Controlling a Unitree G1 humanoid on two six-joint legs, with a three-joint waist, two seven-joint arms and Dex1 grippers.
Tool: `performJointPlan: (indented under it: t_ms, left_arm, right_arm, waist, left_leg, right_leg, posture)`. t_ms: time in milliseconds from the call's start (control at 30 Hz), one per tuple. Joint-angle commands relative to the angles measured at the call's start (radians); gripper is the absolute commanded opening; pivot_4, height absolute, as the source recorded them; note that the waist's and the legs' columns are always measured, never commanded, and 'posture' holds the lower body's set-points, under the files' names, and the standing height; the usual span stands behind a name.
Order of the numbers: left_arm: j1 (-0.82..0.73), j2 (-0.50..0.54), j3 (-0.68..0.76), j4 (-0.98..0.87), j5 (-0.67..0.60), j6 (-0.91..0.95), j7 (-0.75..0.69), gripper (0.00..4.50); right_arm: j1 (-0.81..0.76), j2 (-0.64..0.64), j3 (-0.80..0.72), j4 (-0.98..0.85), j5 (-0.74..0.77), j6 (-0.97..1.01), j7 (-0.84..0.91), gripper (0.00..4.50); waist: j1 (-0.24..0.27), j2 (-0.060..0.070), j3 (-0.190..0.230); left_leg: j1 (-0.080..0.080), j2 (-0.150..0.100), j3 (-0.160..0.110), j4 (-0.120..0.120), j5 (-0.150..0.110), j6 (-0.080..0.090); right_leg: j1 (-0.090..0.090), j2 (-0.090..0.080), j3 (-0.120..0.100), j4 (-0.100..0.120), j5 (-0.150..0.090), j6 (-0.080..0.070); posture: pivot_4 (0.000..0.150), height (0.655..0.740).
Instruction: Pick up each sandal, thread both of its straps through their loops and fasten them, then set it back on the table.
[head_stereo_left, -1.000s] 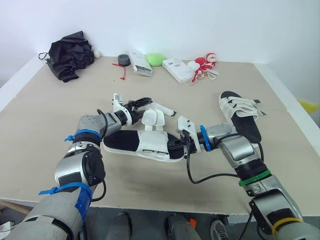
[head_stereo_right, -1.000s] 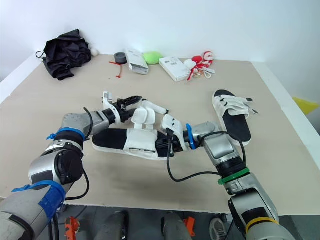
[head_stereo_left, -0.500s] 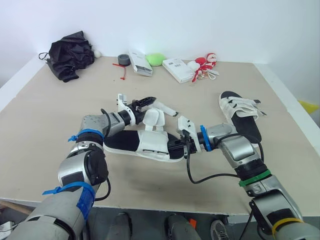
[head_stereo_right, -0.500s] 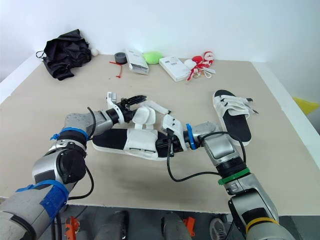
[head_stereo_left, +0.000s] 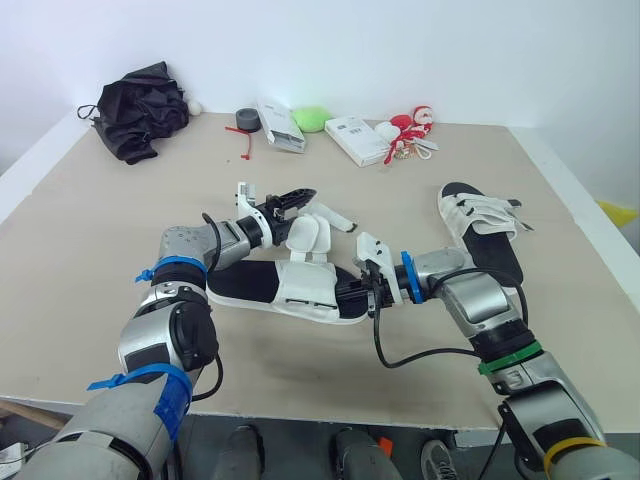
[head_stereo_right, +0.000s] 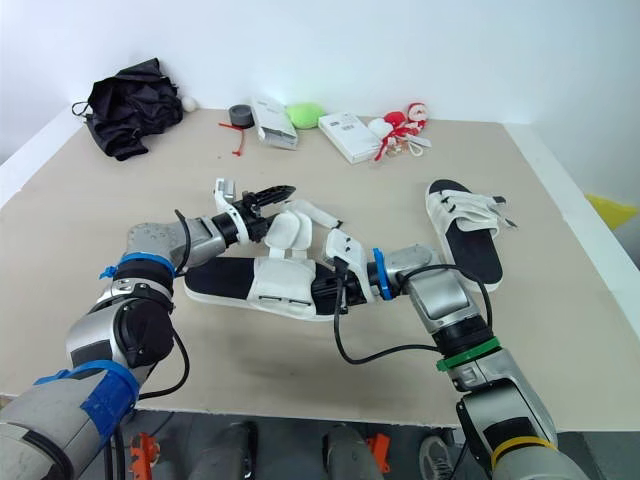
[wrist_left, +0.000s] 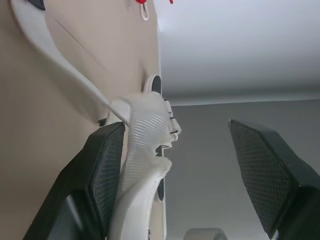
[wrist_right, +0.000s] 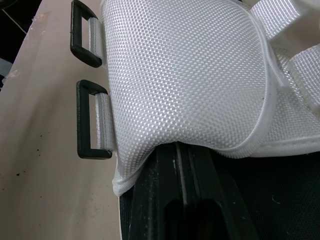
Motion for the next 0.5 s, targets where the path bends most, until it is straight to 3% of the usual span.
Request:
performJointPlan:
  t_ms: [33,500]
  left_arm:
    - [-0.024,-0.004,0.006,-0.070,-0.048,0.067,-0.030,3.40]
    - [0.011,0.033,-0.003,-0.171,-0.064,0.153,-0.059,3.40]
  right_arm:
    - [0.033,-0.005,0.035,0.021,-0.026,0.031,-0.012,0.00]
    - [0.032,0.005,0.038,0.023,-0.025,0.030,-0.013,0.00]
  waist:
    - [0.000,0.000,0.000]
    - [-0.001,0.000,0.000]
  left_leg:
    - [0.000,0.000,0.000,0.000,0.000,0.000]
    - [0.000,0.000,0.000,0.000,0.000,0.000]
  right_leg:
    - [0.000,0.000,0.000,0.000,0.000,0.000]
    - [0.000,0.000,0.000,0.000,0.000,0.000]
  posture:
    - [0.150,0.7380]
    - [0.150,0.7380]
